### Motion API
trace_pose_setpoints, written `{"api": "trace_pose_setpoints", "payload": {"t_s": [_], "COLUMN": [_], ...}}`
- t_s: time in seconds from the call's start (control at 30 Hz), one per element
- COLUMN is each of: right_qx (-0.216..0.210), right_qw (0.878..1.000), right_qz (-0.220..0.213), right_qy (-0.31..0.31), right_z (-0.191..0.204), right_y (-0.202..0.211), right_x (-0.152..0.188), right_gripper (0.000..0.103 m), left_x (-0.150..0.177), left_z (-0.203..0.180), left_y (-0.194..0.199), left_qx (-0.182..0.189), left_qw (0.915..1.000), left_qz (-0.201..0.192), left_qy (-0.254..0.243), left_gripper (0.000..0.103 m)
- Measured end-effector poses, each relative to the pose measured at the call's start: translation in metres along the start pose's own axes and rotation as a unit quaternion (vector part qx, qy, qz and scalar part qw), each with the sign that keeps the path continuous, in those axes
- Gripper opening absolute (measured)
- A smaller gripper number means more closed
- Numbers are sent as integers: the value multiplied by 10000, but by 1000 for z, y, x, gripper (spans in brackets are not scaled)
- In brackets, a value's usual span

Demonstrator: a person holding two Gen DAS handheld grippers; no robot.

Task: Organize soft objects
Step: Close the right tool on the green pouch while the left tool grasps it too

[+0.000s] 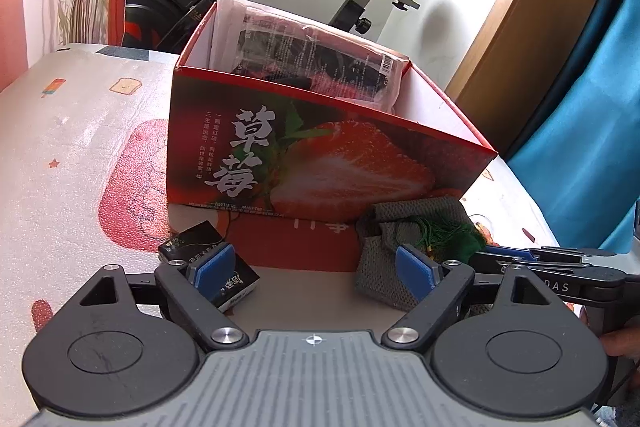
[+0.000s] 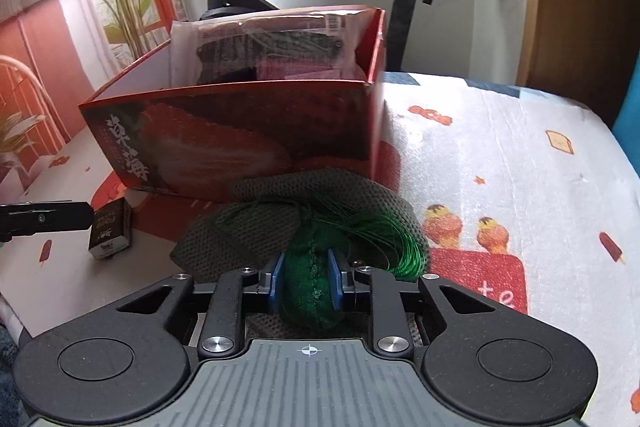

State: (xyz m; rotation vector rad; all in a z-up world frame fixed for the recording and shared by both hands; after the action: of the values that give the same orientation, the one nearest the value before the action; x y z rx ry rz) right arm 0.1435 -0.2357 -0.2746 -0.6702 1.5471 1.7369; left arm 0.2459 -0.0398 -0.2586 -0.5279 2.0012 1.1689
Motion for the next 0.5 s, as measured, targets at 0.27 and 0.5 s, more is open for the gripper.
{"api": "trace_pose_setpoints", "payload": {"t_s": [0.27,0.5], "right_qx": [410,605], "right_qw": [9987,9976], "right_qz": [52,199], "right_qy": [283,290], "right_z": [1,-8], "right_y": [-6,-6], "right_x": [6,15], "right_gripper": [55,54], "left_x": [0,0], "left_z": [4,5], "left_y": [3,2], "left_qx": [-65,-131], "left_qw": [10000,9999], "left_qz": [-37,-26], "left_qy": [42,69], "left_gripper": [86,84]}}
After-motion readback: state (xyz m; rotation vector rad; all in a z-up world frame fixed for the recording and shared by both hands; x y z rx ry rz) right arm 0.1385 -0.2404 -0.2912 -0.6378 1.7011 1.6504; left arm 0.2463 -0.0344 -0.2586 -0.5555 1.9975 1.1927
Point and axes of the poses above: each gripper's, at about its wrist camera, not at the fingertips, and y roughly against the way its jaws point, z to its left, x to its underside, the point moved 1 cm from there along -y, roughly the way its jaws point, and after that the axes turned 5 degrees about -z, right-handed, at the moved point
